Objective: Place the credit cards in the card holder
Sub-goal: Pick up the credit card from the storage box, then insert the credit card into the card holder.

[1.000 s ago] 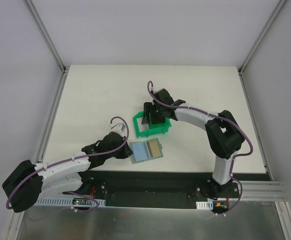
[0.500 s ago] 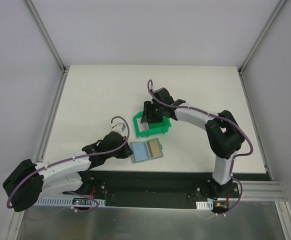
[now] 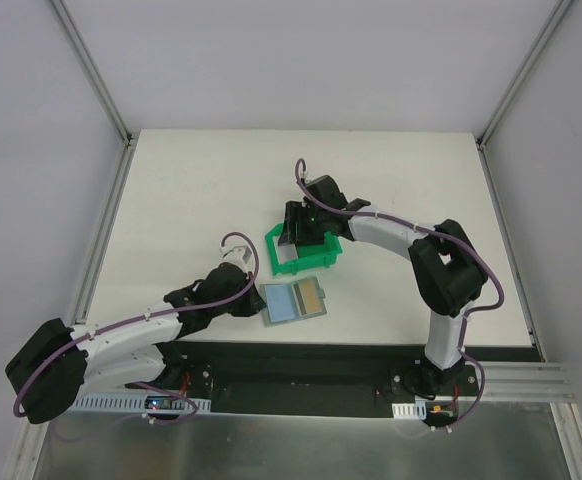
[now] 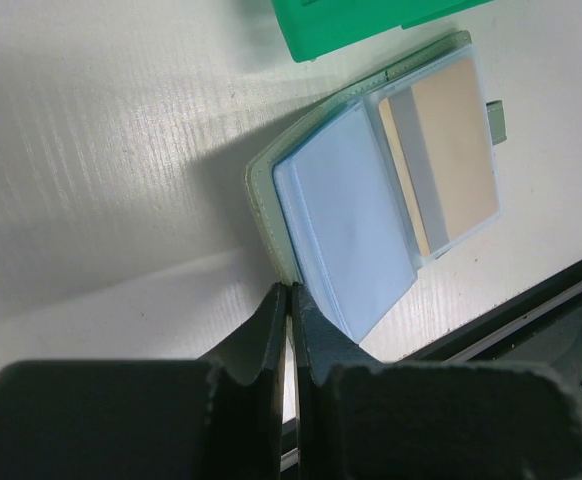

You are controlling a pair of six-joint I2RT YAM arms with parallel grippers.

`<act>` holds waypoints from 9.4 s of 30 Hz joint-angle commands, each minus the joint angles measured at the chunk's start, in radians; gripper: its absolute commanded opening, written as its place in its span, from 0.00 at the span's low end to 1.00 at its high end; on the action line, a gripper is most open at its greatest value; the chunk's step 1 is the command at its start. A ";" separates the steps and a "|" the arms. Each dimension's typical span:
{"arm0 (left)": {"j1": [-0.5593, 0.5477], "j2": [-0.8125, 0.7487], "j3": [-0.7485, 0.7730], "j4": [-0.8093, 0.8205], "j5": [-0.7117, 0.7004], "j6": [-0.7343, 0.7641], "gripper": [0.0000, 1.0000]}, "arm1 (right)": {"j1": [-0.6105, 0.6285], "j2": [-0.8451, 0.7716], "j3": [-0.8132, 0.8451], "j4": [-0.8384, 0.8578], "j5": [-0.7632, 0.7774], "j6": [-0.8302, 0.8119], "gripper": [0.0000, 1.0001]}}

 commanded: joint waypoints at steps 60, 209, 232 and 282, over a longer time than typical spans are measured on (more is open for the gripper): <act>0.012 -0.012 0.011 0.032 0.008 0.021 0.00 | 0.004 -0.024 0.007 -0.047 0.115 -0.009 0.08; 0.013 0.146 0.007 0.025 0.041 -0.123 0.00 | 0.173 -0.348 -0.861 0.645 -0.056 0.498 0.00; 0.015 0.130 0.002 0.035 0.041 -0.120 0.00 | 0.204 -0.317 -0.818 0.683 -0.027 0.477 0.06; 0.013 0.141 0.013 0.045 0.054 -0.092 0.00 | 0.277 -0.433 -0.468 0.085 0.190 0.153 0.39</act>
